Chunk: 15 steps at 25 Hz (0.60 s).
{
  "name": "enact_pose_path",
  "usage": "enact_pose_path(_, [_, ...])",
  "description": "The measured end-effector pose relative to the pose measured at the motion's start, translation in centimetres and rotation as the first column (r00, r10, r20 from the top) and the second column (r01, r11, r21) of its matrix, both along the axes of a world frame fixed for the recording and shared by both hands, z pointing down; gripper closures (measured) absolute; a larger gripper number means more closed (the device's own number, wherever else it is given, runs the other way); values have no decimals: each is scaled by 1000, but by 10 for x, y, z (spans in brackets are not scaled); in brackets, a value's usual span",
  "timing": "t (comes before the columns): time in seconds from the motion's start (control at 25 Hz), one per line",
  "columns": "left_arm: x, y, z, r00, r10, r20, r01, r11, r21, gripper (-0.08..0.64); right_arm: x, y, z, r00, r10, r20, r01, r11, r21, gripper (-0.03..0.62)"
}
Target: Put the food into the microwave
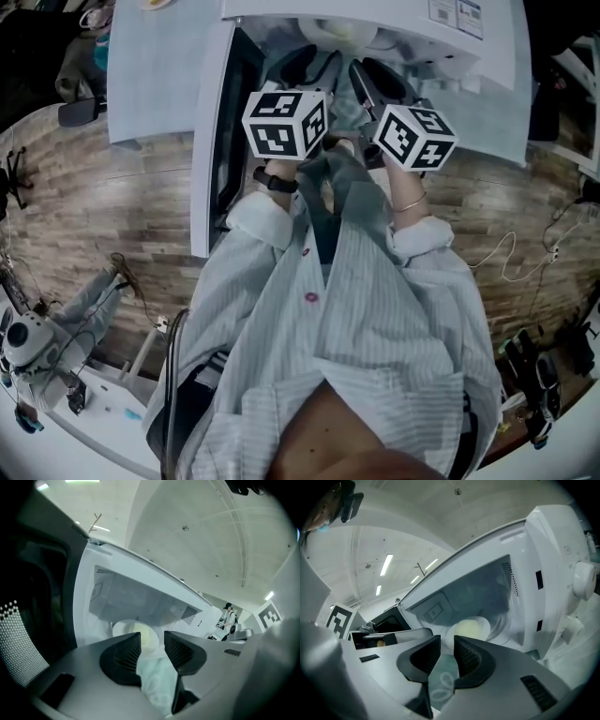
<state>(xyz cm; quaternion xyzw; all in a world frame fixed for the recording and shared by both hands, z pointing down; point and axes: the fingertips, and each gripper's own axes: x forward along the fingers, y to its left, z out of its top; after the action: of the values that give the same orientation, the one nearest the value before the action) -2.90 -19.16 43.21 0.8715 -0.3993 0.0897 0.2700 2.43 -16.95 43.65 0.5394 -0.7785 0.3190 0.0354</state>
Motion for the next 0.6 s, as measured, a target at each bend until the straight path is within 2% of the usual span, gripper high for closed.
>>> enact_pose_path(0.2, [9, 14, -29, 1000, -5, -9, 5, 999, 37, 433, 4, 13, -28, 999, -49, -2, 49, 998, 48, 516])
enact_pose_path(0.4, [-4, 15, -45, 1000, -18, -15, 19, 997, 76, 500, -16, 13, -46, 990, -141, 17, 139, 987, 75, 534])
enact_pose_path(0.6, [6, 29, -69, 999, 15, -50, -10, 995, 94, 525, -12, 23, -71, 982, -185, 24, 181, 976, 119, 543])
